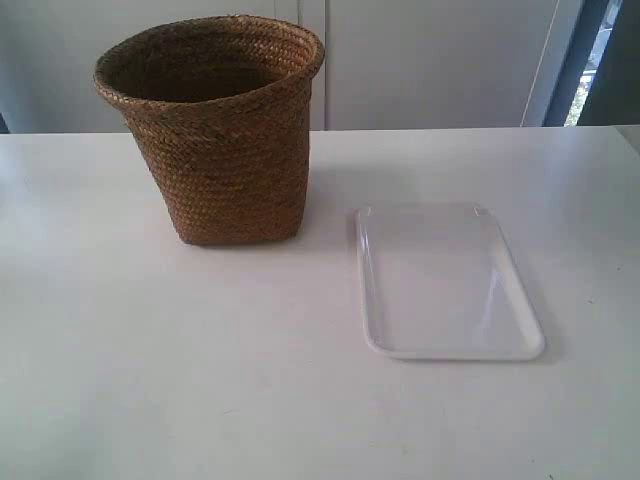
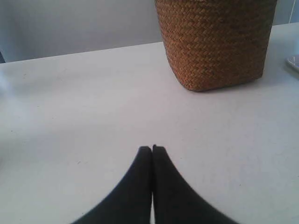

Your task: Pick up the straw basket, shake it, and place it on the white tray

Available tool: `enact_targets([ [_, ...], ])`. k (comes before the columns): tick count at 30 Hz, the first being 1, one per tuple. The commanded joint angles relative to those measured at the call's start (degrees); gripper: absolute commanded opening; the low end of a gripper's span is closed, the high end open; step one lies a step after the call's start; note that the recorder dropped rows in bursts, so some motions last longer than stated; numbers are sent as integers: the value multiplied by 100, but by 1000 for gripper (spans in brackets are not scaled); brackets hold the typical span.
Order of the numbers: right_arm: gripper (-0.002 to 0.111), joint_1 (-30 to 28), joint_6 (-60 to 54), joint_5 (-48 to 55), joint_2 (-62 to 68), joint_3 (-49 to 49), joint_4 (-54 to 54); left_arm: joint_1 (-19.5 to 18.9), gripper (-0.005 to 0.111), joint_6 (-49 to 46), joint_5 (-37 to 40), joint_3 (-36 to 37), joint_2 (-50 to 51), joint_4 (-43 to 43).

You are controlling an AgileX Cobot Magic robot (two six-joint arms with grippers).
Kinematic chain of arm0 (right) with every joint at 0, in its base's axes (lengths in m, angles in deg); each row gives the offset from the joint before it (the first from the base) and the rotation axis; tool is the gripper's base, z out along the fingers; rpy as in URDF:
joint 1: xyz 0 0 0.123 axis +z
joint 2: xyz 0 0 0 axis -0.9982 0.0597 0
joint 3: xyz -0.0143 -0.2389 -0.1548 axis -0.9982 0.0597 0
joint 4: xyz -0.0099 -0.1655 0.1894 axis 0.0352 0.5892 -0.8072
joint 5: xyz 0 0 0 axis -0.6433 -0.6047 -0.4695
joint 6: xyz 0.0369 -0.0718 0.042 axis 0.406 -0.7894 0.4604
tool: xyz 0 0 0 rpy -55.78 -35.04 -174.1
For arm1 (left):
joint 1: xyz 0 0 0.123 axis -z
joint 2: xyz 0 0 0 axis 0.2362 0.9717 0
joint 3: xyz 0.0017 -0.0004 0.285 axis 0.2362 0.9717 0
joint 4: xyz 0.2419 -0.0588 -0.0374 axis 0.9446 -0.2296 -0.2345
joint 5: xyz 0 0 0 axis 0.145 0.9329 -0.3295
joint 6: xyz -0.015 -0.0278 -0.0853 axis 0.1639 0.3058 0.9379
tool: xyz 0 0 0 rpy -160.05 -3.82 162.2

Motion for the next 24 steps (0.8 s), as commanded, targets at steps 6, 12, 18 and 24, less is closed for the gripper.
enact_targets([
  [6, 0, 37, -191, -90, -30, 30, 0, 45, 0, 26, -125, 26, -25, 26],
  [12, 0, 37, 583, -798, -30, 30, 0, 45, 0, 2388, -507, 26, -25, -1269],
  [18, 0, 37, 4745, -1912, -30, 30, 0, 45, 0, 2605, -709, 26, -25, -1308],
  [24, 0, 37, 5504, -2391, -30, 30, -378, 45, 0, 3923, -1382, 26, -25, -1641],
])
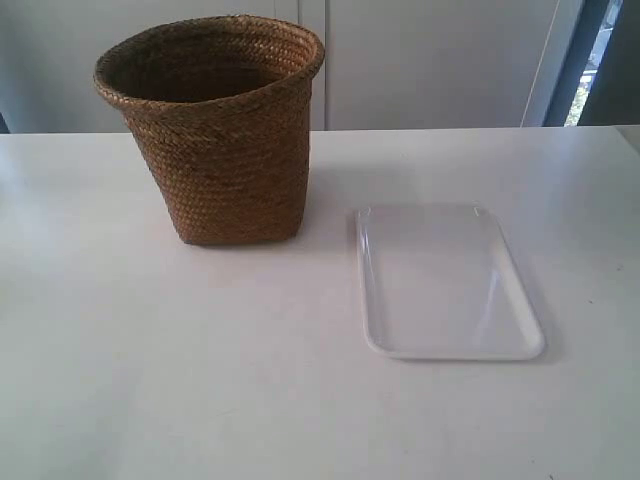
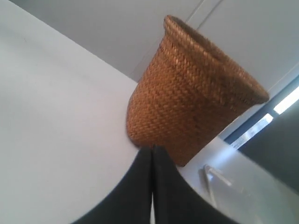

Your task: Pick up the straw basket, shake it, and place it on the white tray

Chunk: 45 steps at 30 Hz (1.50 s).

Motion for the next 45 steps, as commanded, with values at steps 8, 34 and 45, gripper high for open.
enact_targets([
  [8, 0, 37, 129, 111, -30, 6, -2109, 45, 0, 1638, -538, 26, -25, -244],
  [34, 0, 37, -3371, 2000, 934, -1859, -1831, 34, 0, 520, 319, -364, -25, 277],
  [45, 0, 37, -4425, 2081, 1662, -2364, -1823, 34, 0, -778, 655, -1476, 446, 623],
])
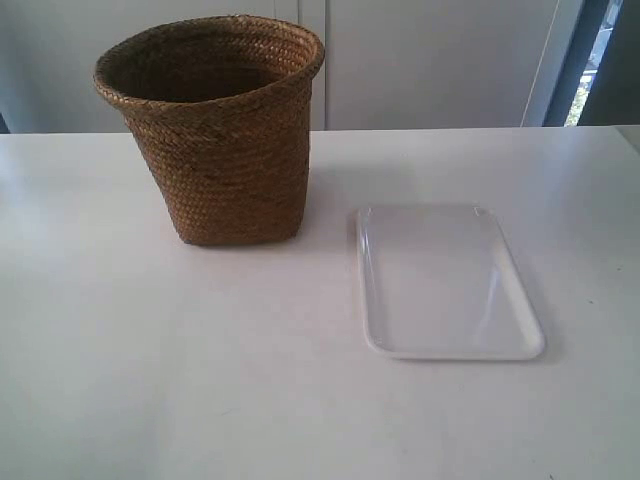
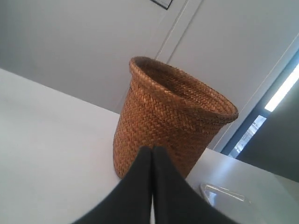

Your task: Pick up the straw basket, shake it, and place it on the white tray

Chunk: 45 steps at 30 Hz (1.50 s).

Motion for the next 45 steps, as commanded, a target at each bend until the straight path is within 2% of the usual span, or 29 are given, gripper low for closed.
enact_targets([
  [1, 0, 37, -870, 58, 388, -437, 8, 34, 0, -194, 100, -386, 511, 109],
  [12, 0, 37, -2210, 1469, 1802, -2026, 8, 34, 0, -205, 320, -2036, 2860, 389],
  [13, 0, 37, -2410, 1844, 2081, -2332, 8, 34, 0, -205, 551, -2389, 3263, 574],
  [19, 0, 37, -2707, 2698, 3107, -3310, 8, 34, 0, -263, 1348, -3525, 4191, 1314],
  [23, 0, 37, -2901, 3299, 3835, -3873, -34, 34, 0, -849, 1587, -4240, 4644, 1415],
  [26, 0, 37, -2381, 3167, 3932, -3928, -246, 34, 0, -917, 1806, -4352, 4573, 1415],
  [29, 0, 37, -2425, 3192, 3932, -3928, -246, 34, 0, -1105, 1876, -4352, 4640, 1415],
  [30, 0, 37, -2657, 3144, 3960, -3937, -260, 34, 0, -1463, 1852, -4364, 4743, 1415],
  [35, 0, 37, -3129, 3705, 4576, -4540, -379, 34, 0, -1776, 2540, -5078, 5528, 1271],
  [38, 0, 37, -3184, 4456, 5126, -5197, -379, 34, 0, -1967, 2838, -5764, 6041, 1171],
  [39, 0, 37, -3184, 4759, 5404, -5544, -379, 34, 0, -2017, 3047, -6122, 6267, 1171],
  [45, 0, 37, -3184, 5761, 6167, -6579, -502, 34, 0, -2257, 4166, -6921, 6962, 1055],
])
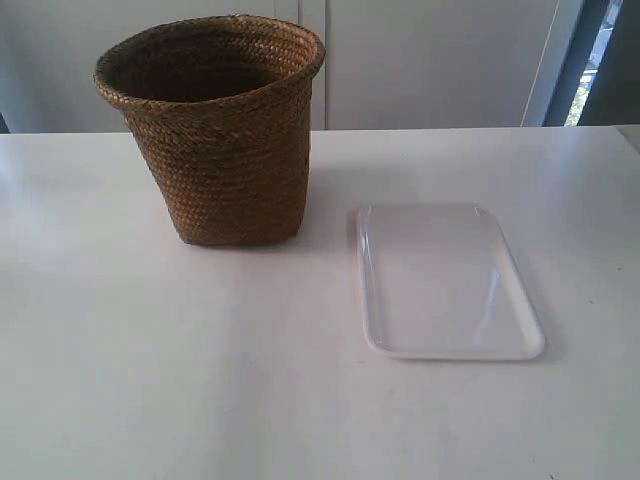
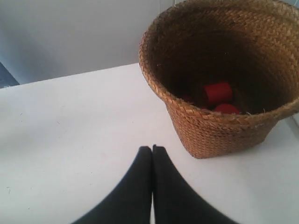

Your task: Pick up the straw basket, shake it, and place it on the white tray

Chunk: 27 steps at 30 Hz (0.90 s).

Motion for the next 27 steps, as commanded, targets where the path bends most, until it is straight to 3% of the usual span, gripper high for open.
enact_targets([
  [1, 0, 23, -61, 801, 519, -703, -178, 34, 0, -134, 958, -536, 496, -281],
  [7, 0, 31, -61, 1213, 1043, -1363, -500, 34, 0, 159, 1353, -1127, 1198, -584],
  [12, 0, 31, -25, 817, 1005, -1363, -702, 34, 0, 272, 953, -1214, 1276, -264],
  [15, 0, 47, -73, 419, 1167, -1363, -917, -140, 0, 977, 455, -1214, 1358, -253],
  [17, 0, 47, -73, 226, 1483, -1536, -1234, -223, 0, 977, 644, -1411, 1624, -392],
  [20, 7, 145, -116, 572, 2184, -2157, -1399, -247, 0, 923, 952, -1983, 2169, -602],
  [27, 24, 313, -323, 386, 2926, -2867, -1386, -247, 0, 910, 705, -2855, 2782, -668],
])
